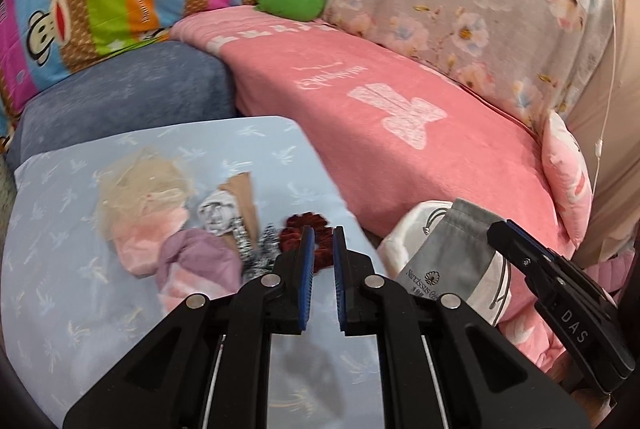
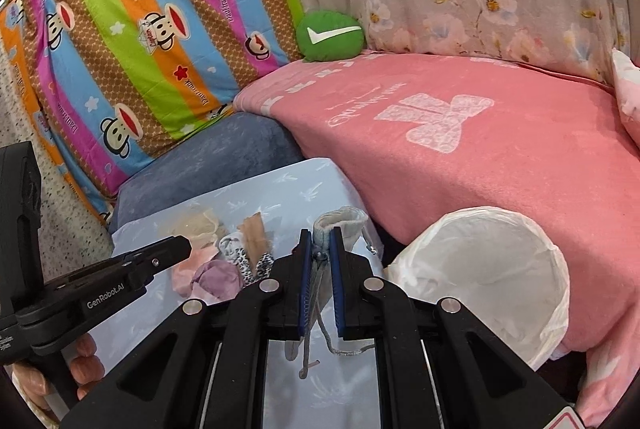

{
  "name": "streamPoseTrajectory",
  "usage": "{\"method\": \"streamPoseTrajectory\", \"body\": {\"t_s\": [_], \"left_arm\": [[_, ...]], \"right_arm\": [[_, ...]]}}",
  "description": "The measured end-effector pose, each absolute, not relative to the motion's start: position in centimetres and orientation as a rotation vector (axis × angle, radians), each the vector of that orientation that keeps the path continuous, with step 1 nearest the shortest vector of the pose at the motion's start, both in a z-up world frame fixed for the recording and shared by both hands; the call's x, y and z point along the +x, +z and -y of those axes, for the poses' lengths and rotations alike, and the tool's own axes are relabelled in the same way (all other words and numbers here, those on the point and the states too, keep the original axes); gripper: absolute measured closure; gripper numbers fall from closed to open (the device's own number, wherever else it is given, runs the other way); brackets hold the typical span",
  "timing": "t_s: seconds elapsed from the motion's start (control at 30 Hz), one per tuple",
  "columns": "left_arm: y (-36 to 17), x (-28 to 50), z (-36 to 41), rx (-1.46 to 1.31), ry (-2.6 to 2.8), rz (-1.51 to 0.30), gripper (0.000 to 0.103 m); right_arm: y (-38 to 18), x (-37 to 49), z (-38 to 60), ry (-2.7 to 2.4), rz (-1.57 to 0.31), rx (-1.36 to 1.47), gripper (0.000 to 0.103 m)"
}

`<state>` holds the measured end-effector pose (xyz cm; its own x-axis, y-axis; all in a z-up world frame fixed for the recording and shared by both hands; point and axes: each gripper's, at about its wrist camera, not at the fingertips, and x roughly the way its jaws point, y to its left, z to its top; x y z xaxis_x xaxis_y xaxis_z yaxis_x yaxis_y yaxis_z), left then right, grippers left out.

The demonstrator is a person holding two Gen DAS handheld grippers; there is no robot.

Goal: Collect trash

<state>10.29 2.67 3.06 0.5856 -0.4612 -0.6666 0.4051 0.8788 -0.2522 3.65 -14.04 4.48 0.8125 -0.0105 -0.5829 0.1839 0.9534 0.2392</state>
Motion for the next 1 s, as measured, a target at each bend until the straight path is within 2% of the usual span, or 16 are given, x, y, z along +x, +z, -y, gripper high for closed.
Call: {"method": "streamPoseTrajectory", "body": {"t_s": [0.2, 0.23, 0.3, 0.33, 0.37, 0.73, 1.0], "left_arm": [[2.0, 10.1, -1.3, -0.059, -0.511, -0.832, 0.092], [1.6, 10.2, -1.3, -0.057, -0.496, -0.850, 0.086], [0.5, 10.5, -2.0, -0.063, -0.450, -0.881, 0.061], [-0.1, 10.6, -2.7, -0.069, -0.409, -0.892, 0.038], [-0.6, 10.7, -3.5, -0.080, -0.369, -0.889, 0.028], [-5.7, 11.3, -8.7, -0.106, -0.195, -0.989, 0.026], [-8.2, 12.1, -8.5, -0.117, -0.186, -1.061, 0.026]], "right_arm": [[4.1, 2.4, 16.9, -0.154, -0.612, 0.309, 0.094], [3.9, 2.3, 17.1, -0.155, -0.613, 0.312, 0.094], [3.6, 2.1, 17.3, -0.151, -0.616, 0.320, 0.094], [3.4, 2.2, 17.3, -0.147, -0.619, 0.323, 0.094], [3.2, 2.2, 17.1, -0.143, -0.622, 0.324, 0.094], [0.1, 3.8, 14.2, -0.072, -0.693, 0.340, 0.094], [-1.2, 4.6, 13.2, -0.053, -0.731, 0.332, 0.094]]}}
